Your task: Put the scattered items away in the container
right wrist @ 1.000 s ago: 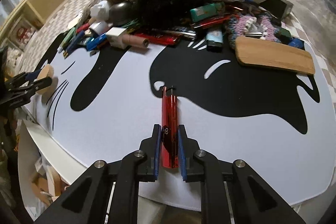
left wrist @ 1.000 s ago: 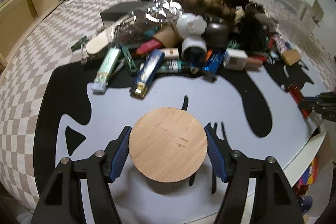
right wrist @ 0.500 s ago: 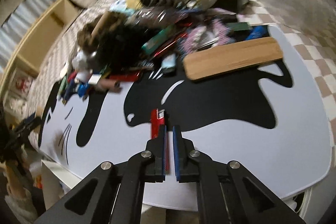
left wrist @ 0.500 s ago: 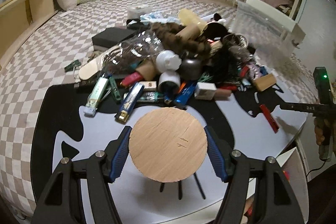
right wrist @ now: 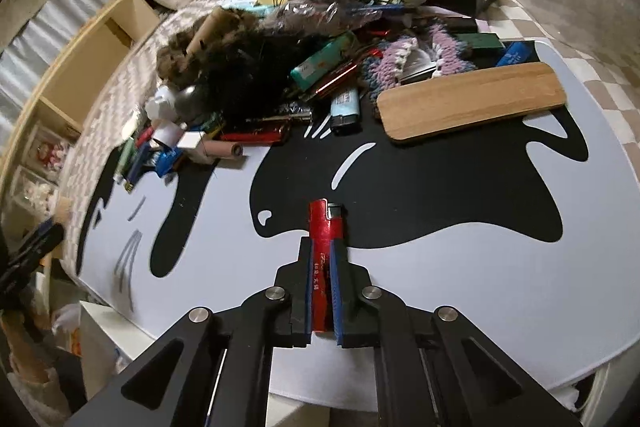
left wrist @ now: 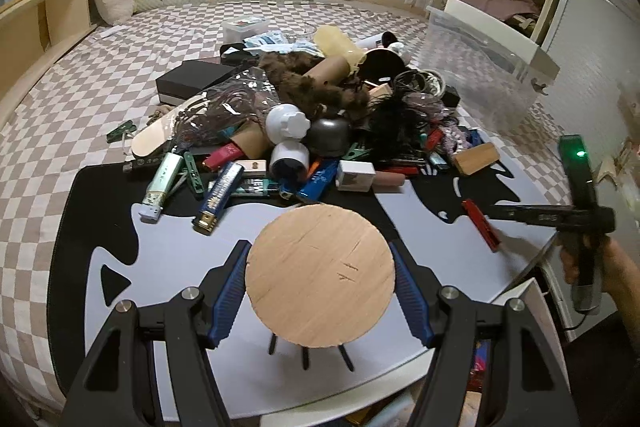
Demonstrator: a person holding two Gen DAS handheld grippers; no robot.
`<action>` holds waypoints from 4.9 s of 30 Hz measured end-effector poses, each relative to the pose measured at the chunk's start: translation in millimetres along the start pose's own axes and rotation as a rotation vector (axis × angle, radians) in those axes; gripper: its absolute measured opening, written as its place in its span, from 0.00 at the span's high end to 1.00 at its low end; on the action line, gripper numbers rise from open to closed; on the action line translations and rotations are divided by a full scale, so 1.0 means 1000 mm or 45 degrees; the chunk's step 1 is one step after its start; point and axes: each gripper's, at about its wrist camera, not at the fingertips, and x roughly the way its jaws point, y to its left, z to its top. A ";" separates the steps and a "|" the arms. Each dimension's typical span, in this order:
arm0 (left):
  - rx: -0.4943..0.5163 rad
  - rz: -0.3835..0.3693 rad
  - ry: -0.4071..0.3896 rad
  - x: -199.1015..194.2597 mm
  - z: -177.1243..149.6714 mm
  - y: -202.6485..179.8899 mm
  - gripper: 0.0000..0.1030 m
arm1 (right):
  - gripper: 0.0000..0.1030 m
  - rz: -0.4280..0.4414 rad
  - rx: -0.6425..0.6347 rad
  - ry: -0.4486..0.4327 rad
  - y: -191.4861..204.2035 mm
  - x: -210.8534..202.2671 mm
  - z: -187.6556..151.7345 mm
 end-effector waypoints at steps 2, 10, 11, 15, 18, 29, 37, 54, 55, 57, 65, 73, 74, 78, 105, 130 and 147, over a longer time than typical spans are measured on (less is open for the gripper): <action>0.005 -0.019 -0.004 -0.003 -0.001 -0.004 0.34 | 0.23 -0.056 -0.031 -0.022 0.005 0.001 -0.002; 0.026 -0.092 -0.020 -0.016 -0.006 -0.021 0.34 | 0.44 -0.150 -0.127 0.061 0.013 0.019 -0.007; 0.026 -0.100 -0.020 -0.017 -0.008 -0.023 0.34 | 0.47 -0.178 -0.160 0.059 0.017 0.021 -0.008; 0.025 -0.125 -0.016 -0.021 -0.014 -0.028 0.34 | 0.76 -0.223 -0.227 0.085 0.024 0.025 -0.009; 0.028 -0.140 -0.010 -0.023 -0.019 -0.033 0.34 | 0.77 -0.240 -0.253 0.082 0.027 0.023 -0.011; 0.062 -0.196 0.005 -0.038 -0.045 -0.049 0.34 | 0.77 -0.088 -0.032 0.040 0.000 0.001 -0.004; 0.080 -0.186 0.029 -0.046 -0.068 -0.052 0.34 | 0.77 0.022 0.051 -0.043 -0.004 -0.039 -0.006; 0.142 -0.178 0.126 -0.037 -0.098 -0.068 0.34 | 0.78 0.223 -0.135 -0.138 0.063 -0.091 -0.038; 0.148 -0.178 0.135 -0.036 -0.100 -0.070 0.34 | 0.78 0.236 -0.142 -0.120 0.065 -0.090 -0.042; 0.160 -0.177 0.153 -0.034 -0.104 -0.072 0.34 | 0.78 0.263 -0.159 -0.084 0.071 -0.087 -0.051; 0.188 -0.179 0.194 -0.030 -0.112 -0.079 0.34 | 0.78 0.401 -0.231 0.039 0.102 -0.072 -0.082; 0.180 -0.162 0.223 -0.028 -0.118 -0.077 0.34 | 0.78 0.441 -0.284 0.168 0.120 -0.056 -0.112; 0.176 -0.156 0.229 -0.027 -0.119 -0.076 0.34 | 0.78 0.440 -0.285 0.179 0.121 -0.054 -0.115; 0.167 -0.132 0.243 -0.025 -0.120 -0.074 0.34 | 0.78 0.436 -0.294 0.202 0.123 -0.053 -0.122; 0.149 -0.004 0.326 -0.006 -0.125 -0.063 0.34 | 0.77 0.350 -0.350 0.303 0.125 -0.039 -0.133; 0.164 0.014 0.328 -0.008 -0.124 -0.066 0.14 | 0.78 0.329 -0.281 0.327 0.117 -0.032 -0.128; 0.166 0.025 0.238 -0.020 -0.111 -0.061 0.14 | 0.78 0.352 -0.251 0.308 0.112 -0.034 -0.122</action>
